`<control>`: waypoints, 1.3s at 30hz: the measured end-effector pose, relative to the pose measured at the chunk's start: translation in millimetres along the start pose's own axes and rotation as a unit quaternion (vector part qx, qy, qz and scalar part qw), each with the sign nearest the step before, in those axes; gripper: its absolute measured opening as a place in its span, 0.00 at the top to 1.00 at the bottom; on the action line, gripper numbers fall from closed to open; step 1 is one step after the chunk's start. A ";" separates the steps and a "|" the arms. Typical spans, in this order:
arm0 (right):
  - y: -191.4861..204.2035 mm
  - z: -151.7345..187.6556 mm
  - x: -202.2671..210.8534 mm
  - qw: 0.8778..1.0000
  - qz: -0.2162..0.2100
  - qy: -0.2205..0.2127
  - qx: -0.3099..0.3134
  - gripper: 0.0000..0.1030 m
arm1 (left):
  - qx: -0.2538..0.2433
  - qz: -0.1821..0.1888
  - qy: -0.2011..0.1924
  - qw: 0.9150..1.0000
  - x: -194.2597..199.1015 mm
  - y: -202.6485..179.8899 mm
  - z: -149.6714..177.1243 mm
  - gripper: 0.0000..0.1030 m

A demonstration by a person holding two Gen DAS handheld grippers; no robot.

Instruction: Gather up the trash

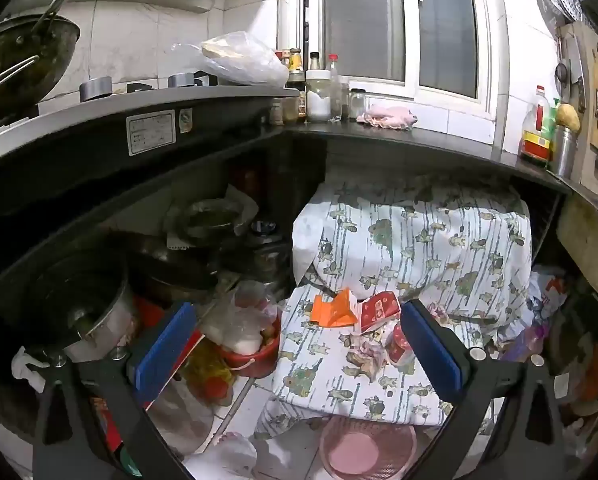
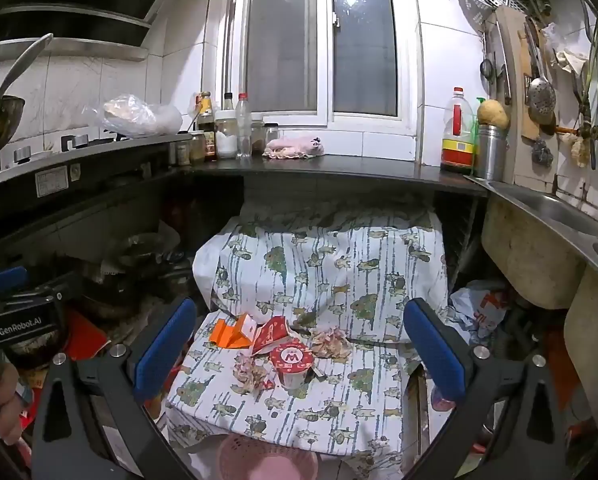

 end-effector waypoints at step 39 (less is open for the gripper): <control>5.6 2.8 -9.8 1.000 0.002 0.009 -0.010 0.00 | 0.010 0.016 -0.008 1.000 -2.1 2.4 -5.1 0.00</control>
Point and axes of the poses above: each gripper's, at about its wrist camera, not at the fingertips, and x roughly against the way its jaws point, y to its left, z to its underside, the point moved 9 cm from there along -x, roughly the way its jaws point, and after that the axes turned 9 degrees about -y, right-handed, at the moved point
